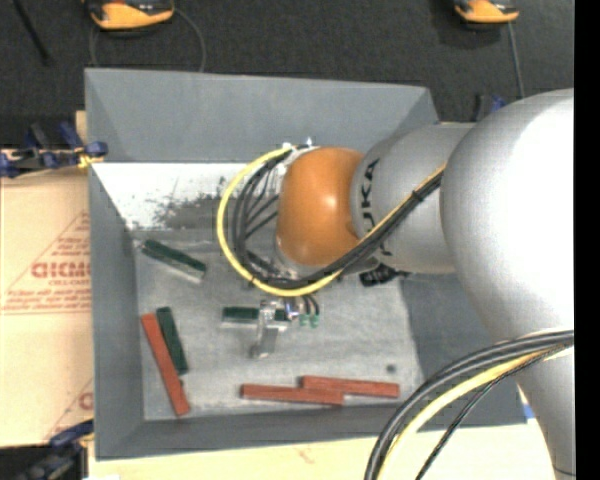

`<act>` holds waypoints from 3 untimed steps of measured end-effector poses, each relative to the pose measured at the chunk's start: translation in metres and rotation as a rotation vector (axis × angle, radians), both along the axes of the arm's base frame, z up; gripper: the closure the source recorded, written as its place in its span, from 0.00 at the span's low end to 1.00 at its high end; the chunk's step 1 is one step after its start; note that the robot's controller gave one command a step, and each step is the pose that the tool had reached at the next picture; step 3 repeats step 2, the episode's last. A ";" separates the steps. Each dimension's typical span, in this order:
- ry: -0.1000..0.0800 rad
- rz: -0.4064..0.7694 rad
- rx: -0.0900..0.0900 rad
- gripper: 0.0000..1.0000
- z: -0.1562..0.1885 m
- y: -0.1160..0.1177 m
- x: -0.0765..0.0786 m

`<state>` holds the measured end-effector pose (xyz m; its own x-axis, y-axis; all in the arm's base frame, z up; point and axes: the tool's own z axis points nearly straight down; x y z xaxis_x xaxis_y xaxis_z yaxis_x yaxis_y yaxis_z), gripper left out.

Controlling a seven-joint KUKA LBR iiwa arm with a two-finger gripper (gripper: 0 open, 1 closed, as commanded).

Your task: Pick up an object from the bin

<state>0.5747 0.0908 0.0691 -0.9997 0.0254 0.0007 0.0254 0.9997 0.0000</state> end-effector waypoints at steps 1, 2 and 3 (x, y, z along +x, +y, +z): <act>-0.006 -0.001 0.002 1.00 0.002 0.001 0.002; -0.011 -0.009 0.002 1.00 0.143 -0.007 -0.016; -0.011 -0.009 0.002 1.00 0.143 -0.007 -0.016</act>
Offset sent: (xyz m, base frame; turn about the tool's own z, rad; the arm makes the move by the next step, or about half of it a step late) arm 0.0000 0.0000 0.0000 0.0000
